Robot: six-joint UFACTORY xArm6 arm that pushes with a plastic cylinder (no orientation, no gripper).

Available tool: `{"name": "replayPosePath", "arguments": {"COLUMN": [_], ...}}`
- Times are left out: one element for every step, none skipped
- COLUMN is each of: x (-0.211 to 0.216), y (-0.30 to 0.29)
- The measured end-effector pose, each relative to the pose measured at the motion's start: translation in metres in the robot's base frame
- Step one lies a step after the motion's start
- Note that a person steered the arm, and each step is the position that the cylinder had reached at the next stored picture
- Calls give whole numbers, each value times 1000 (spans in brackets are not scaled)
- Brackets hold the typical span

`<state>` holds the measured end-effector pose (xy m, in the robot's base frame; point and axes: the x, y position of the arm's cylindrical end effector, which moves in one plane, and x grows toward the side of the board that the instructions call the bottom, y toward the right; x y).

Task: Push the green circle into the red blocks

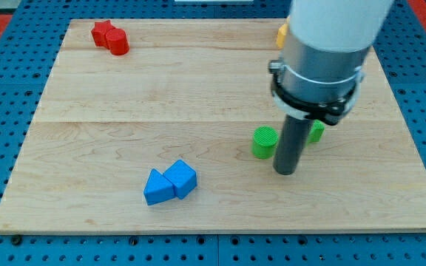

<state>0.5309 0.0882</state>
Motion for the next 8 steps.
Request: {"name": "replayPosePath", "arguments": {"x": [-54, -121, -189, -160, -176, -222, -226, -247], "y": [-6, -58, -115, -96, -153, -179, -224, -232]}}
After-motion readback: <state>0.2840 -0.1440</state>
